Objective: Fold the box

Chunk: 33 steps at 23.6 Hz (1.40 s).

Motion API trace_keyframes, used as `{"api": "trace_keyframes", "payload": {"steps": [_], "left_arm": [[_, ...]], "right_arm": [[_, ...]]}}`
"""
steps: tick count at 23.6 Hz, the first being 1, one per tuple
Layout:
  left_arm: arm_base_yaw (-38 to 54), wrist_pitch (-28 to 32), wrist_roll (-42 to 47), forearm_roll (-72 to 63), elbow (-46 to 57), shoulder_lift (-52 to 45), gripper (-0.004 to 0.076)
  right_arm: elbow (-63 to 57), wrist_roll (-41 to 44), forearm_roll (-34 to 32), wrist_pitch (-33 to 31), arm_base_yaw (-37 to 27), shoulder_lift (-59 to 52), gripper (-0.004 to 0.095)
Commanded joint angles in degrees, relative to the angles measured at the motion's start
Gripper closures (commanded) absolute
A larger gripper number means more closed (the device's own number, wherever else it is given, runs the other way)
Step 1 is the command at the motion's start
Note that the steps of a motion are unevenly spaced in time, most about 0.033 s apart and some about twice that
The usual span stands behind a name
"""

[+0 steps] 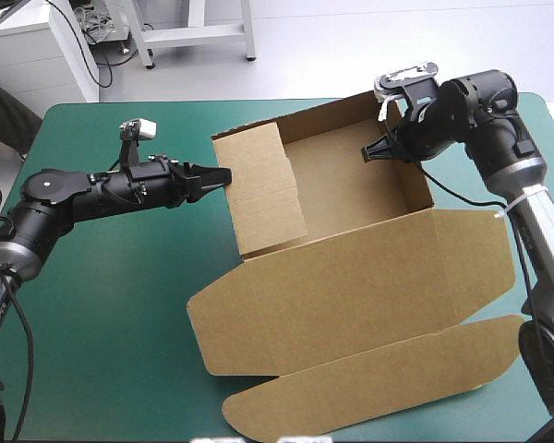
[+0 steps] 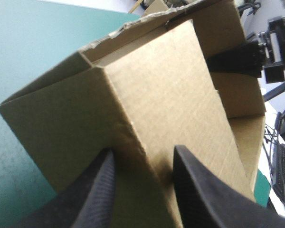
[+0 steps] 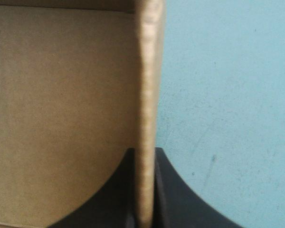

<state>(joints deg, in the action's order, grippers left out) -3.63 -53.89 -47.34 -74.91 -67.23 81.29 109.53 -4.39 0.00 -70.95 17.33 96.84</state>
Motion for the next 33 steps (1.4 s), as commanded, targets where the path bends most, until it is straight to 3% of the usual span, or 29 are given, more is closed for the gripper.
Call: {"api": "trace_keyframes", "payload": {"steps": [1,13,17,23,27,33], "left_arm": [[-0.6,2.4,5.0,2.2,-2.4,-1.8,0.0442],[-7.6,7.9,25.1,28.1,-8.9,-1.6,0.0432],[-8.0,6.2,25.7,28.6,-8.9,-1.0,0.0415],[-8.0,12.4,26.4,24.6,-8.6,-1.0,0.0415],[-8.1,12.1,28.5,27.9,-8.5,-1.0,0.0415],[-11.9,13.1,47.8,48.0,-8.5,-1.0,0.0415]], "right_arm": [[1.4,0.6,3.9,3.3,0.5,-2.9,0.0924],[1.4,3.5,1.3,7.3,7.0,-1.1,0.0922],[1.4,3.5,1.3,8.2,9.0,0.0,0.0922],[1.4,3.5,1.4,8.1,9.0,0.0,0.0922],[1.4,4.0,1.8,8.5,9.0,0.0,0.0922],[1.4,5.1,1.8,11.2,10.7,0.0,0.0922]]}}
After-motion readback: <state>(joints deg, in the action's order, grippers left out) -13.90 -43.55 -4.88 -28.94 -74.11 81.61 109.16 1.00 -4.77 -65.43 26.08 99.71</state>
